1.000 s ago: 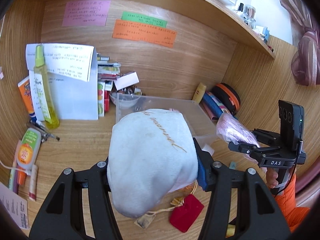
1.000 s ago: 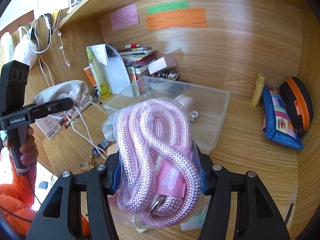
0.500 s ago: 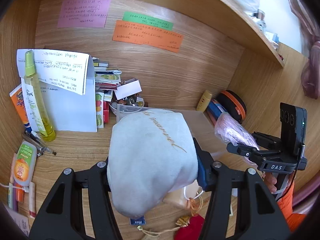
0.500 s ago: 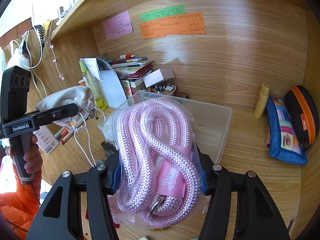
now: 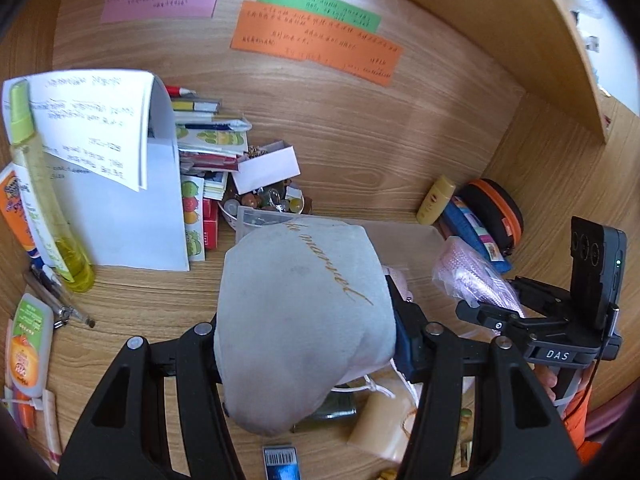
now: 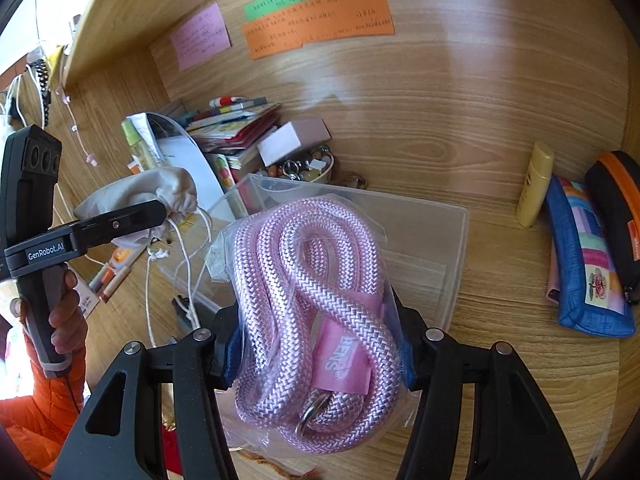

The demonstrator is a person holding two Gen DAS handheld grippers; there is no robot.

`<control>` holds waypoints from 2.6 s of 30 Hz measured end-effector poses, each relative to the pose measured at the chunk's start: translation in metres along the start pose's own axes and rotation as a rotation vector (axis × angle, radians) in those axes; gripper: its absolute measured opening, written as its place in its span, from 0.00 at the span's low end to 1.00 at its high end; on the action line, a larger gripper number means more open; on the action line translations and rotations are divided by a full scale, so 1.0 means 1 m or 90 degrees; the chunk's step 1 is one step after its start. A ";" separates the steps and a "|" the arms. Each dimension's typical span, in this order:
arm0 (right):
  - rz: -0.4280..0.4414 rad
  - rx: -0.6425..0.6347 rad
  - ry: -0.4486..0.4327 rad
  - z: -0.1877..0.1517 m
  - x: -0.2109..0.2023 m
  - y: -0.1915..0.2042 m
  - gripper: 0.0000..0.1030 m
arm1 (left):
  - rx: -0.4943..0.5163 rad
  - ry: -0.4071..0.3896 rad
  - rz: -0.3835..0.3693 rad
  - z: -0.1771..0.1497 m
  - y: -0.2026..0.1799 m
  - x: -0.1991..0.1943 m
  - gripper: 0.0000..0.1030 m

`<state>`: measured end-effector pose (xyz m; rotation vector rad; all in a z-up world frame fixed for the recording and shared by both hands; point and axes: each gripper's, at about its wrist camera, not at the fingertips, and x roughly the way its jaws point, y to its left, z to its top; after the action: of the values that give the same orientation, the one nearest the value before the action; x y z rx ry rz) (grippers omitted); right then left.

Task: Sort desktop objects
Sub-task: 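Carry the pouch and bagged rope over the clear box and release them inside, then move both grippers back toward the green bottle and white round lid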

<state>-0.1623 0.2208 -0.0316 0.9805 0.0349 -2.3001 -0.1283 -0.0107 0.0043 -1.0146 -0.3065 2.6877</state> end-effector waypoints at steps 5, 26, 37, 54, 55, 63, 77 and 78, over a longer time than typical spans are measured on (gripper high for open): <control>-0.003 0.006 0.006 0.004 0.011 -0.003 0.52 | 0.000 0.018 0.003 0.007 0.001 0.020 0.56; -0.073 0.035 0.021 0.002 0.040 -0.012 0.53 | 0.039 0.072 0.053 0.000 -0.003 0.072 0.56; -0.074 0.023 0.022 -0.002 0.040 -0.008 0.55 | 0.102 0.091 0.074 -0.011 -0.019 0.079 0.59; -0.081 0.011 0.008 0.000 0.031 0.000 0.82 | 0.056 0.065 0.030 -0.002 -0.012 0.053 0.76; -0.083 0.011 0.006 0.001 0.029 0.001 0.82 | 0.054 0.060 0.032 -0.001 -0.012 0.049 0.77; -0.108 0.017 -0.022 0.002 0.010 0.002 0.84 | 0.052 0.011 0.048 -0.002 -0.014 0.014 0.89; -0.169 -0.035 -0.053 -0.020 -0.031 0.027 0.84 | 0.067 -0.007 0.103 -0.030 -0.013 -0.019 0.89; -0.173 -0.035 -0.053 -0.023 -0.034 0.027 0.84 | 0.068 -0.006 0.106 -0.033 -0.012 -0.021 0.89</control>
<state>-0.1143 0.2233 -0.0199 0.8957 0.2073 -2.5697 -0.0890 -0.0021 -0.0035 -1.0382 -0.0824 2.8228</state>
